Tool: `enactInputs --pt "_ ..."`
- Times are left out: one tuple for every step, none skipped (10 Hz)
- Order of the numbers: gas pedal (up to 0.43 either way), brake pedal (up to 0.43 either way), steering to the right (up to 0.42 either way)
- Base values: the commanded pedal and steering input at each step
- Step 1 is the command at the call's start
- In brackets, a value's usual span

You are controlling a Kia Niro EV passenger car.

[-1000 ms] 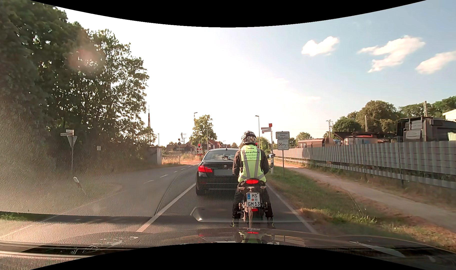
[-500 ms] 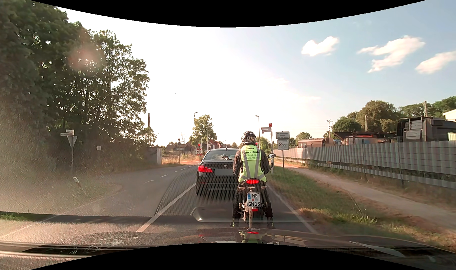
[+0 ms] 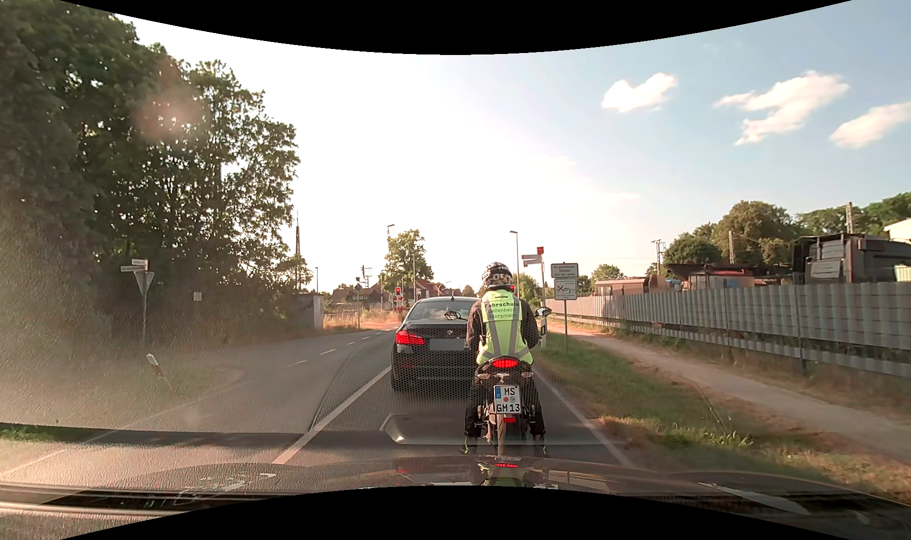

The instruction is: Follow the waypoints while adhering to traffic rules and regulations

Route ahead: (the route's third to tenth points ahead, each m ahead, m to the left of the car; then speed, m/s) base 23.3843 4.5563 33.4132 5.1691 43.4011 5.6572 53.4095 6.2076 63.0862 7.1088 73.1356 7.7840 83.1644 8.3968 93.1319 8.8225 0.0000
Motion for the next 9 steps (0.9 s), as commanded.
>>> enactInputs --pt "0.0 0.335 0.006" --pt "0.0 0.335 0.006" --pt "0.0 0.335 0.006" --pt "0.0 0.335 0.006" --pt "0.0 0.335 0.006" --pt "0.0 0.335 0.006" --pt "0.0 0.335 0.006" --pt "0.0 0.335 0.006" --pt "0.0 0.335 0.006"
